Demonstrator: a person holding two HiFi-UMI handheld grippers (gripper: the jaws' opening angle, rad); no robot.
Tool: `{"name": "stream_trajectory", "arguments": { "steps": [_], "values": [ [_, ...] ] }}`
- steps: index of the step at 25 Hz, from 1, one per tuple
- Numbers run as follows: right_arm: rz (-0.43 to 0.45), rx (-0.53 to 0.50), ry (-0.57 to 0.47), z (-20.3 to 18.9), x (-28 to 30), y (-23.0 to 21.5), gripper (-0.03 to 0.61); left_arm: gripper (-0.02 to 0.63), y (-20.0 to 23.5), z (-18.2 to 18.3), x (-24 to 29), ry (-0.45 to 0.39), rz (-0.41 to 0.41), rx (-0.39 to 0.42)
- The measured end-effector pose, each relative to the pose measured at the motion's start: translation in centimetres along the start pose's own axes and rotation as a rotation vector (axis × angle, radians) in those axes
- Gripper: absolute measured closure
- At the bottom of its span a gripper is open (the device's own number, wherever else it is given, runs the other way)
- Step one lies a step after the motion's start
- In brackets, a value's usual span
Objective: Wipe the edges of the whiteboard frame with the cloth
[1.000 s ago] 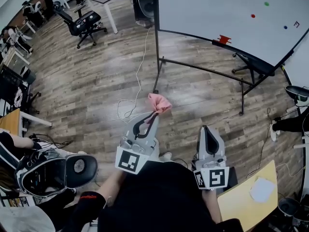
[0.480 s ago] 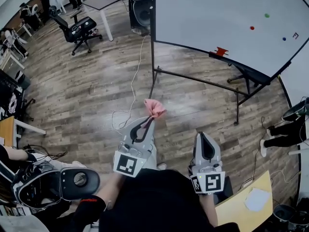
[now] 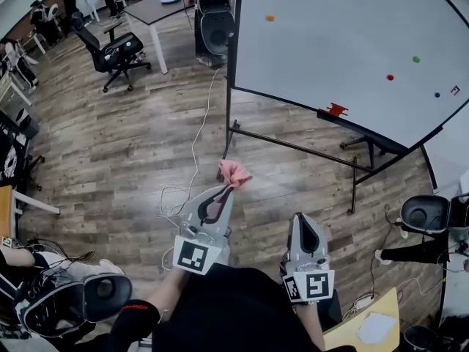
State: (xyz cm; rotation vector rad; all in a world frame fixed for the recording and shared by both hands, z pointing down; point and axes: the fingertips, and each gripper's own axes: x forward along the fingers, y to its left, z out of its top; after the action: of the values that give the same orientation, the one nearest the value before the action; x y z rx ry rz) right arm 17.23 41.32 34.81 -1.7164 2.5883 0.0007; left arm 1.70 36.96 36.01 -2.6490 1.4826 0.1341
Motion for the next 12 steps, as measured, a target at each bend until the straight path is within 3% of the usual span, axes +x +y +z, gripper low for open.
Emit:
{"name": "stream_trajectory", "arguments": {
  "steps": [12],
  "values": [
    [-0.037, 0.002, 0.000, -1.0, 11.4, -1.8, 0.577, 0.597, 7.9, -1.4, 8.5, -0.003, -0.056, 0.013]
  ]
}}
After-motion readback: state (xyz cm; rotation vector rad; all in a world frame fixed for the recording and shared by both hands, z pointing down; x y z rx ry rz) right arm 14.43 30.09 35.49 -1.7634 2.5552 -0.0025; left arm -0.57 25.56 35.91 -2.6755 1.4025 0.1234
